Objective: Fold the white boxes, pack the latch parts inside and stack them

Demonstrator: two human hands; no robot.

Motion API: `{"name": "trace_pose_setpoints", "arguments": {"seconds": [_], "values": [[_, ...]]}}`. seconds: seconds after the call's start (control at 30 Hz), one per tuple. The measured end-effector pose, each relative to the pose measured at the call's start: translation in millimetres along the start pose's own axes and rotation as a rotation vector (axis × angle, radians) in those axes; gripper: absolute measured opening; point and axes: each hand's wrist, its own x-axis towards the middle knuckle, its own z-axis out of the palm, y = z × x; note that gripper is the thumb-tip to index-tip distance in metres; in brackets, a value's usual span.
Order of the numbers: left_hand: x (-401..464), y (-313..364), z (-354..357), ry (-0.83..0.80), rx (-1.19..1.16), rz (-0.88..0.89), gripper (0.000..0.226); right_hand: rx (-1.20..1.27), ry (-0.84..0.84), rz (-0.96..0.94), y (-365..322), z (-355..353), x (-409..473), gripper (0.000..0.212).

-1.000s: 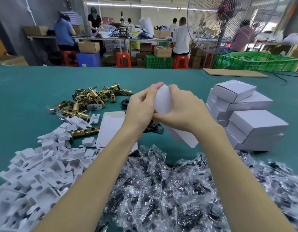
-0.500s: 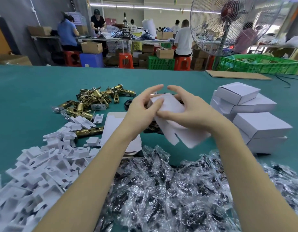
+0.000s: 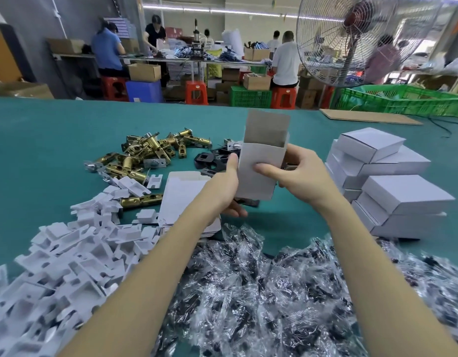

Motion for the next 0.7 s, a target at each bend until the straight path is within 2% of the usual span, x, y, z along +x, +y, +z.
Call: {"name": "trace_pose_setpoints", "arguments": {"seconds": [0.1, 0.13, 0.2, 0.27, 0.4, 0.47, 0.53, 0.57, 0.63, 0.7], "values": [[4.6, -1.1, -4.4, 0.145, 0.118, 0.255, 0.048, -0.086, -0.014, 0.050, 9.8, -8.4, 0.0, 0.015], [4.9, -1.3, -8.1, 0.145, 0.104, 0.337, 0.035, -0.140, -0.024, 0.078, 12.7, -11.7, -0.3, 0.014], [3.5, -2.4, -17.2, 0.003, 0.031, 0.394, 0.015, -0.188, -0.116, 0.167, 16.0, -13.7, -1.5, 0.017], [2.8, -6.1, -22.2, -0.140, 0.035, 0.412, 0.027, -0.187, -0.223, 0.241, 15.5, -11.2, -3.0, 0.025], [2.5, -15.6, -19.9, -0.162, 0.315, 0.432, 0.047, -0.170, -0.325, 0.266, -2.5, -11.4, -5.0, 0.041], [1.6, -18.4, -19.0, -0.137, 0.358, 0.431, 0.046, -0.241, -0.255, 0.245, -16.7, -13.0, -3.9, 0.063], [1.9, -22.2, -18.6, -0.130, 0.336, 0.428, 0.044, -0.306, -0.056, 0.161, -32.3, -12.5, -1.7, 0.073], [1.1, -23.0, -18.2, -0.134, 0.314, 0.417, 0.043, -0.315, 0.052, 0.075, -41.0, -9.6, -1.6, 0.065], [0.7, -24.7, -18.7, -0.153, 0.269, 0.386, 0.041, -0.278, 0.196, -0.120, -58.6, 4.4, -4.2, 0.036], [-2.3, -22.9, -19.2, -0.156, 0.287, 0.399, 0.036, -0.238, 0.198, -0.244, -72.8, 27.2, -9.4, 0.011]]}}
